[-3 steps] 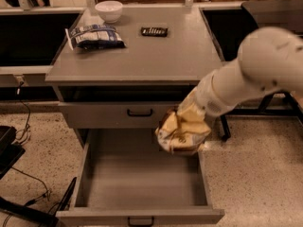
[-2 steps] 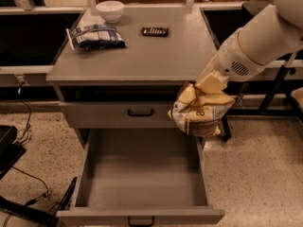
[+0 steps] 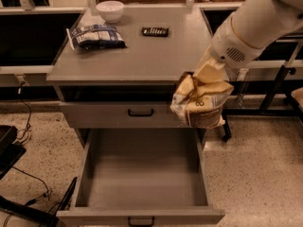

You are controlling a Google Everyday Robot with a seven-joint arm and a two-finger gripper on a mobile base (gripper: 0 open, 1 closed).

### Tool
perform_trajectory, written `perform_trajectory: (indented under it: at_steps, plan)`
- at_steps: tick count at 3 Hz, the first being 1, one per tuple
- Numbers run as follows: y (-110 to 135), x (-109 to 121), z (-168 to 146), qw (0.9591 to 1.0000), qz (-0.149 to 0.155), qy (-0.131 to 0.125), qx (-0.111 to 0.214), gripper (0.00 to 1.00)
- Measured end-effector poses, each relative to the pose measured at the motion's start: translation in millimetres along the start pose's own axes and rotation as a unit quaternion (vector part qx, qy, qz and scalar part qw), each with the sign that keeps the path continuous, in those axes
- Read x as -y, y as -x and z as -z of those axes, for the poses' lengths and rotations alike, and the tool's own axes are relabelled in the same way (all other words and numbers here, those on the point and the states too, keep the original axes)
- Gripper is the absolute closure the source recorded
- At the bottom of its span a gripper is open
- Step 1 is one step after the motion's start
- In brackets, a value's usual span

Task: Pick brown chip bag from middle drawer and place on counter

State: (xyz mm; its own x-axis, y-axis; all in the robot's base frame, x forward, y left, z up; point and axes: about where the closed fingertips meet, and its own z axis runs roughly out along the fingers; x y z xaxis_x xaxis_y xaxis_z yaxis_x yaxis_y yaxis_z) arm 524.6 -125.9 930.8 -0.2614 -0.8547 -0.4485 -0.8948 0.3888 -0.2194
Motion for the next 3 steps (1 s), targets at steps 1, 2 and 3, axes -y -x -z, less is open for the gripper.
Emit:
perform_trajectory:
  at_steps: [1,2,3]
  plan:
    - [26,30,39,0.9975,0.030,-0.036,-0.053,1.00]
    - [45,72,61,0.9893,0.055,-0.064,-0.119,1.00]
    - [69,117,61,0.9786,0.087,-0.083,-0.167,1.00]
